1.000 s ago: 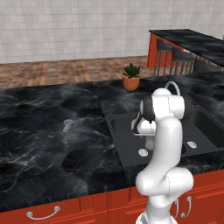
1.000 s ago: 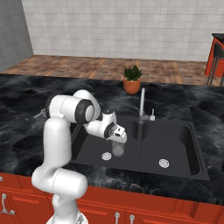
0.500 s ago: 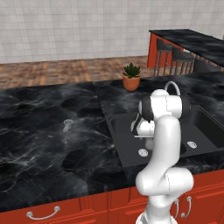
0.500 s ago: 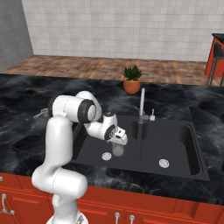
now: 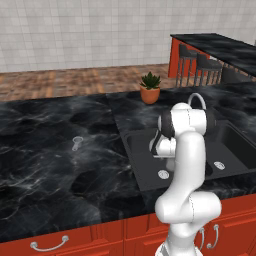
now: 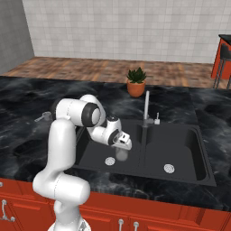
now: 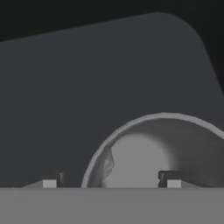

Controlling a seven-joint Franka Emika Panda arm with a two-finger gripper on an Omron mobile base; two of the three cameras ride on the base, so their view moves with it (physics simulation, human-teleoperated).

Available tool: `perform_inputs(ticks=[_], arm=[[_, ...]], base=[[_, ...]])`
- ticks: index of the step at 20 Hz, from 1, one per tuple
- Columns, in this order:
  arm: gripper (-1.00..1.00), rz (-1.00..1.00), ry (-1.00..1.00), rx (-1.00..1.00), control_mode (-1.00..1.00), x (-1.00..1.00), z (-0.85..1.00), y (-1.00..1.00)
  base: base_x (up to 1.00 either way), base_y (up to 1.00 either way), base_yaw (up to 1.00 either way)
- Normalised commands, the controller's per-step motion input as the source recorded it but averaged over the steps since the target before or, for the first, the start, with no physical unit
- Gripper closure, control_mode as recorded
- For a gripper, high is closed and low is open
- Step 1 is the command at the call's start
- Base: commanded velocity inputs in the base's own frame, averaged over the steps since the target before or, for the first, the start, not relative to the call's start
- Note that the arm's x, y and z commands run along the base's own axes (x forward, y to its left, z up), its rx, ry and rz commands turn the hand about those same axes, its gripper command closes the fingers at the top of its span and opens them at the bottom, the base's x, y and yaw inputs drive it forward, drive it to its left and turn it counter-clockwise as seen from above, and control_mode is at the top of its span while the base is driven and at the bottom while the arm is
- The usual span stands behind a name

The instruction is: Move any existing items from the left basin to the right basin for drying. Then move the measuring cup from the counter to the left basin of the sink for washing.

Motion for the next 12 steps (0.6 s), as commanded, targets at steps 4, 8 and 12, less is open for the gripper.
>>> perform_inputs(ticks=[4,8,12], arm=[[1.00,0.00,0.01,0.00,-1.00,0.00,-0.10,0.00],[1.00,0.00,0.00,0.00,-1.00,0.00,0.00,0.00],[1.00,0.00,0.00,0.00,-1.00,0.00,0.01,0.06]], base=[[0.00,0.00,0.00],[0.00,0.00,0.00],[0.00,0.00,0.00]])
